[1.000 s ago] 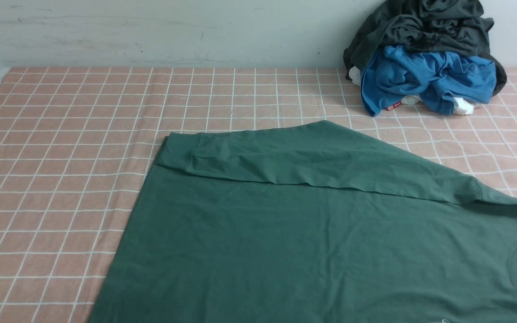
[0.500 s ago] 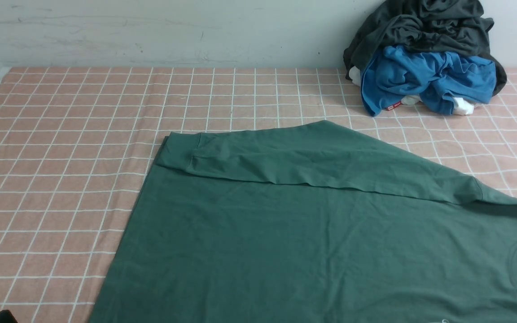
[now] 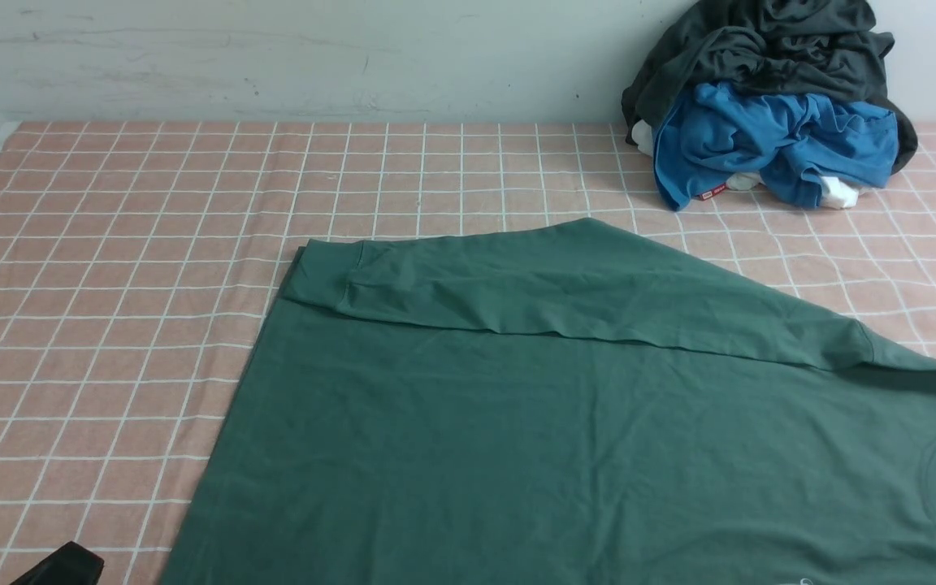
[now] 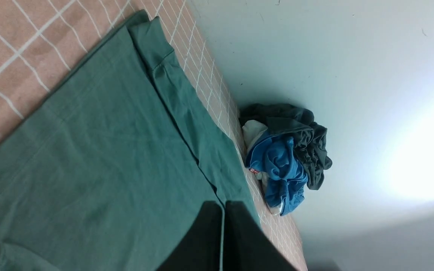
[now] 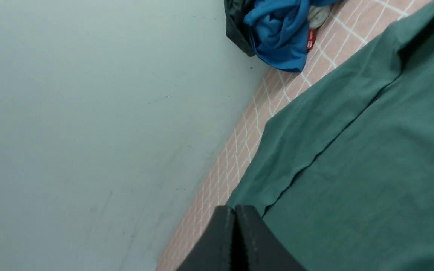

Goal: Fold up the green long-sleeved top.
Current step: Use the left arm to clamp the cuff closest to it

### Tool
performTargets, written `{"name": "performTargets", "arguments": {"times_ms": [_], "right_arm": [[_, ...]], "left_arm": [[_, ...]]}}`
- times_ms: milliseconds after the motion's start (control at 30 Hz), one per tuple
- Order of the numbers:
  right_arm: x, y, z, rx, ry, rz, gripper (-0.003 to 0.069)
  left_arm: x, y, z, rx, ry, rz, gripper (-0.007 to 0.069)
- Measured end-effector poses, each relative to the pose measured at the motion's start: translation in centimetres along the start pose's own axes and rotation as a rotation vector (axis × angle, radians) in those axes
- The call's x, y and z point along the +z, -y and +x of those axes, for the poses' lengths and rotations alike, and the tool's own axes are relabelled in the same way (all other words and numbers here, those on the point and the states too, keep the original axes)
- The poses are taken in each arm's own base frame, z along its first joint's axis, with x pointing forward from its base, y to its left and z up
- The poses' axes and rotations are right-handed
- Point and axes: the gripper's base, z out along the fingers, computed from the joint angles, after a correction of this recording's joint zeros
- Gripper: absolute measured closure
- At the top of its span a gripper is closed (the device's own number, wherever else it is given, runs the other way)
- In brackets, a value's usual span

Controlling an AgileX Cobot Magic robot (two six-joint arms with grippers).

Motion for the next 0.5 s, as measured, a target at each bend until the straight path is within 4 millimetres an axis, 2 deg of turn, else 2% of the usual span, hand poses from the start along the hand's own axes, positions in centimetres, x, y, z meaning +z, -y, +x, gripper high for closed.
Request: {"name": "performTargets", "arguments": {"times_ms": [300,433,467,500], "right_arm": [[0.0,-0.1,-0.1,-0.045,0.011,-0.012,0.0674],[0.0,-0.1,-0.1,-0.099,0.011,-0.012,0.0674],[0.0,-0.2,-0.1,-0.152,0.012,-0.013,0.0674],[0.0,-0.3,-0.2,-0.19,0.019,-0.018,0.0674]], "left_arm": [[0.0,0.3,0.0,0.02,-0.001,0.021,0.0627],[-0.5,2.2,-0.7,0.176,0.027,0.076,0.0627],[-1.0,3.7,-1.1,0.266,0.052,0.115,0.0627],[-1.2,4.2,-1.3,0.325,0.065,0.13,0.0627]]}}
